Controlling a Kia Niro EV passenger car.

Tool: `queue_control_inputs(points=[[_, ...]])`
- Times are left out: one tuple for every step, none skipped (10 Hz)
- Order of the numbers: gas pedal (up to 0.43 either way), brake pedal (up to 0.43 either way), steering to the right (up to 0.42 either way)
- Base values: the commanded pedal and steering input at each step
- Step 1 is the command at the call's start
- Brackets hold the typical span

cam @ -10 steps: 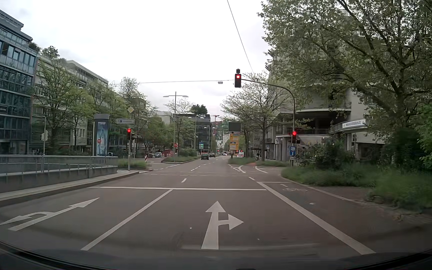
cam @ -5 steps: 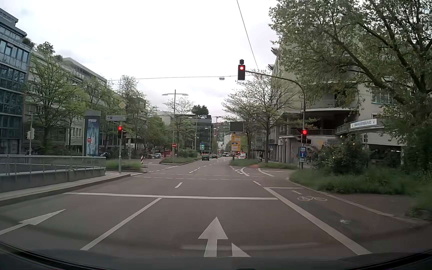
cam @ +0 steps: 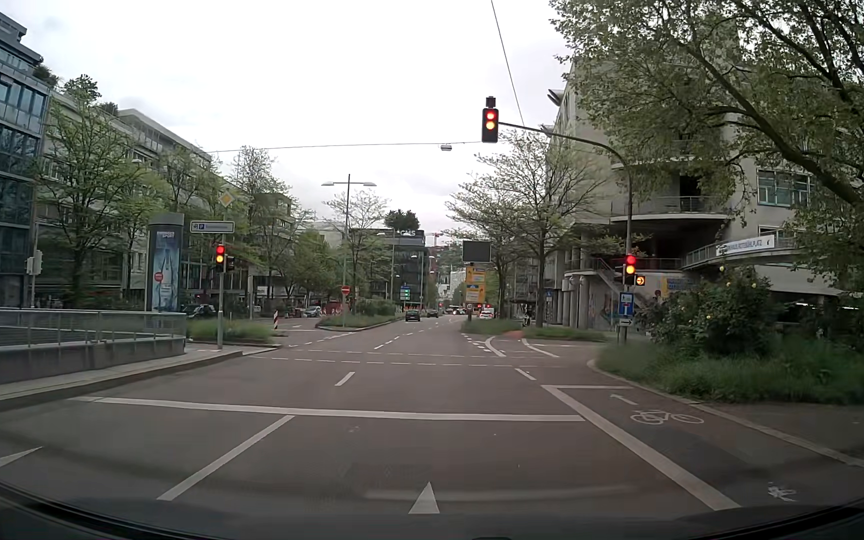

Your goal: Follow the waypoints while adhering to traffic rules and regulations

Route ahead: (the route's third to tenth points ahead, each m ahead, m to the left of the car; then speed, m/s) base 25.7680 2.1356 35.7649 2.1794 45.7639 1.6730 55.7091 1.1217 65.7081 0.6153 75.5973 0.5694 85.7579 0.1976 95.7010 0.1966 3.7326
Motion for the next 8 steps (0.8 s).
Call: queue_control_inputs(points=[[0.0,0.195,0.004],[0.0,0.207,0.0],[0.0,0.213,-0.007],[0.0,0.177,-0.007],[0.0,0.03,-0.001],[0.0,0.0,0.004],[0.0,0.0,0.001],[0.0,0.0,-0.01]])
